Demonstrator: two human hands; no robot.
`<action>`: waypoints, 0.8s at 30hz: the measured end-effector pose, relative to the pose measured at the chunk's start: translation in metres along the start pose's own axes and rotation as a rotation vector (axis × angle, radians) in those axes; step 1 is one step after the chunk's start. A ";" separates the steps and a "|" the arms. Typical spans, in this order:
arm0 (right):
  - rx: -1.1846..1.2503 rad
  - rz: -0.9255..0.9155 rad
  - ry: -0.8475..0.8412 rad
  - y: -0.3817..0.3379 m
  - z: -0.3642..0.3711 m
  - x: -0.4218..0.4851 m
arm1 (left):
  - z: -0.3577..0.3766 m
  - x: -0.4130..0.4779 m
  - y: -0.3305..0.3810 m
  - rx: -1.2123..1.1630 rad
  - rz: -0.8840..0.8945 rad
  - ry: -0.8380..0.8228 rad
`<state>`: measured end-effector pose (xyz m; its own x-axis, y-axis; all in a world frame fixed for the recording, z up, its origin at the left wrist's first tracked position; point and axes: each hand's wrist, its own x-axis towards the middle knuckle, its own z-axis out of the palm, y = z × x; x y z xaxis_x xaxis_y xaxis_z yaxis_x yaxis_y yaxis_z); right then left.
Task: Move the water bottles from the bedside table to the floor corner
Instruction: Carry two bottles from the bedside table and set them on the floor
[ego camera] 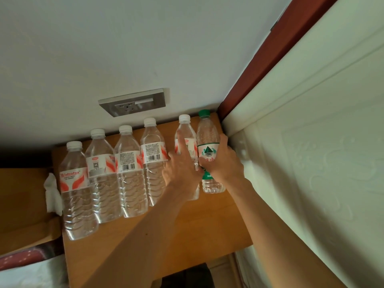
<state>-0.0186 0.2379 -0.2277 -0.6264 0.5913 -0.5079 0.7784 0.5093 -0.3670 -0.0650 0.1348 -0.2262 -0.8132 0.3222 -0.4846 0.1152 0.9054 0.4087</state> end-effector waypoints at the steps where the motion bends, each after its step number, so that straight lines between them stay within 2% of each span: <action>1: 0.019 0.007 -0.006 0.000 -0.001 0.000 | 0.000 0.000 0.001 -0.002 -0.009 0.000; 8: 0.176 0.056 -0.022 0.004 0.001 -0.007 | 0.003 0.001 -0.005 -0.049 -0.007 0.020; 15: 0.260 0.044 0.059 0.003 -0.011 -0.033 | -0.002 -0.015 -0.007 -0.144 0.025 0.073; 24: 0.333 -0.023 0.078 -0.027 -0.055 -0.089 | -0.063 -0.059 -0.006 -0.257 0.026 0.023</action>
<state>0.0138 0.2058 -0.1292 -0.6354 0.6344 -0.4403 0.7268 0.2988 -0.6184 -0.0534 0.0934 -0.1514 -0.8253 0.3355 -0.4543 -0.0099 0.7957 0.6056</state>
